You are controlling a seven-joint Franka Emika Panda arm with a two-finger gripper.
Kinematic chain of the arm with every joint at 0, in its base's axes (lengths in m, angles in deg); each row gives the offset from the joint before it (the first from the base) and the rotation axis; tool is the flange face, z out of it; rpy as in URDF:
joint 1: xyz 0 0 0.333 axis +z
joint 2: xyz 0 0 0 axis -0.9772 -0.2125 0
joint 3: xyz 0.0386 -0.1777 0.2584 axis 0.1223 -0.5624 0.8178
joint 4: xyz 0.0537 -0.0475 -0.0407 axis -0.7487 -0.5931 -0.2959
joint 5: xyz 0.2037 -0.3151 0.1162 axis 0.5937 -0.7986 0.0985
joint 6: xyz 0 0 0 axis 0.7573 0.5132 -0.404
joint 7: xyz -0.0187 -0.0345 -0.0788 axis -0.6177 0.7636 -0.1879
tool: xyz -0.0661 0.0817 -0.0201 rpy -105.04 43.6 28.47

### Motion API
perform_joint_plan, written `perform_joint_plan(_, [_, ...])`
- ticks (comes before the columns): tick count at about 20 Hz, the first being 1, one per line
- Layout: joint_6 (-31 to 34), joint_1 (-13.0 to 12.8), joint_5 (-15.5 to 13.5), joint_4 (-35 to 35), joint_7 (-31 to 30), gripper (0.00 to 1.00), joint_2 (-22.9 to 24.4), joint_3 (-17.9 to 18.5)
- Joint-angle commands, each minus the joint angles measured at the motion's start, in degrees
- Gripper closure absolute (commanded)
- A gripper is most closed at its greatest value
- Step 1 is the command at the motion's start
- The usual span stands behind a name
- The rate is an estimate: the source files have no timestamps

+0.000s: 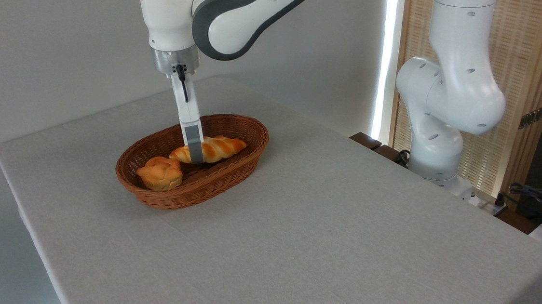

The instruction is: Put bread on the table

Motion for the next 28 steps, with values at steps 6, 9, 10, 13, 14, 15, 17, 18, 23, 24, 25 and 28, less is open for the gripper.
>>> perform_joint_plan(6, [-1.1, -0.3, 0.1, -0.6, 0.8, 0.00, -0.2, -0.2])
perform_joint_plan(9, [-1.1, -0.3, 0.1, -1.2, 0.7, 0.00, -0.3, -0.3])
perform_joint_plan(10, [-1.1, -0.3, 0.1, -1.4, 0.8, 0.00, -0.3, -0.3])
perform_joint_plan(13, [-1.1, -0.3, 0.1, -1.9, 0.8, 0.00, -0.3, -0.4])
perform_joint_plan(14, [-1.1, -0.3, 0.1, -2.0, 0.8, 0.00, -0.3, -0.4])
perform_joint_plan(15, [-1.1, -0.4, 0.1, -2.1, 0.8, 0.00, -0.3, -0.4])
perform_joint_plan(17, [-1.1, -0.4, 0.1, -2.3, 0.8, 0.00, -0.3, -0.4])
perform_joint_plan(18, [-1.1, -0.4, 0.1, -2.3, 0.8, 0.00, -0.3, -0.4])
perform_joint_plan(23, [-1.0, -0.4, 0.2, -3.1, 0.8, 0.00, -0.3, -0.4])
perform_joint_plan(24, [-1.0, -0.4, 0.1, -3.2, 0.8, 0.00, -0.3, -0.6])
perform_joint_plan(25, [-1.0, -0.4, 0.3, -3.5, 0.8, 0.00, -0.3, -1.2])
perform_joint_plan(28, [-1.0, -0.4, 0.4, -4.5, 0.8, 0.00, -0.3, -1.4])
